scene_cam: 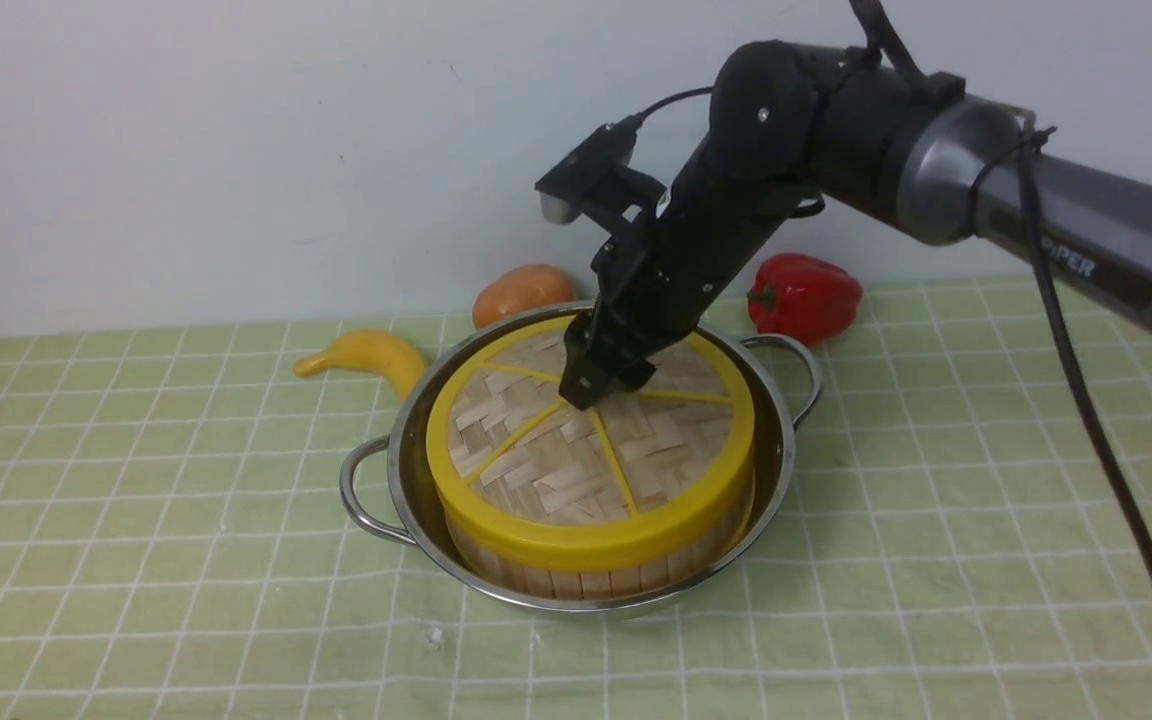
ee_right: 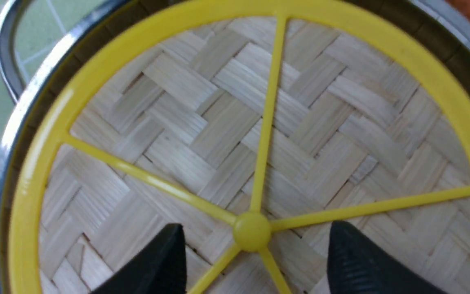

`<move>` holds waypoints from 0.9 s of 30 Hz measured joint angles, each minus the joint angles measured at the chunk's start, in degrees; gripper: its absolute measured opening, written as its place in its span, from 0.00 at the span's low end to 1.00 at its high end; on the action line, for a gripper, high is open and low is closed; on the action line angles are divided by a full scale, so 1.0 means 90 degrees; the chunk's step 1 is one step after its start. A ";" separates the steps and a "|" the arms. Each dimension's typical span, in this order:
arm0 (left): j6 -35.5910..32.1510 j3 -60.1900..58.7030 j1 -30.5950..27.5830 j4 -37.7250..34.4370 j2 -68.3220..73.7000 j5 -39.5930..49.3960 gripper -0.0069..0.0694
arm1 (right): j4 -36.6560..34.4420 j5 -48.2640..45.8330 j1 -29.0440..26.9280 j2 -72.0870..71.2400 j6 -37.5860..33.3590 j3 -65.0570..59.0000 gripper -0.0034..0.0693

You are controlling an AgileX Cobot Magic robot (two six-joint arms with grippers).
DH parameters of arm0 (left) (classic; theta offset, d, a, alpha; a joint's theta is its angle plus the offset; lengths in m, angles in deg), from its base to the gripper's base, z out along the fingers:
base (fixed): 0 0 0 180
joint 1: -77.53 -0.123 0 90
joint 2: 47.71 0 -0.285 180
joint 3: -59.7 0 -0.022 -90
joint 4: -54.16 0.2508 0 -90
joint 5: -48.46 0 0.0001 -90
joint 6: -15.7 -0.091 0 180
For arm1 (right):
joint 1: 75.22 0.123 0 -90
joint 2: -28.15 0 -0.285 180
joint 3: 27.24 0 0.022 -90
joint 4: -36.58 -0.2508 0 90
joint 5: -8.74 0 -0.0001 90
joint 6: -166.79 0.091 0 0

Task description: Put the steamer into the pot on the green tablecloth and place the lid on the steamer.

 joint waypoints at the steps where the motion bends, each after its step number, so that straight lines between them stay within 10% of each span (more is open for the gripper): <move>1: 0.0000 0.0000 0.0000 0.0000 0.0000 0.0000 0.41 | 0.0000 -0.0079 0.0000 -0.0153 0.0048 0.0115 0.64; 9: 0.0000 0.0000 0.0000 0.0000 0.0000 0.0000 0.41 | -0.0120 -0.0302 0.0000 -0.1306 0.0567 0.0677 0.04; 27: 0.0000 0.0000 0.0000 0.0000 0.0000 0.0000 0.41 | -0.1635 -0.0361 0.0000 -0.1722 0.1064 0.0607 0.04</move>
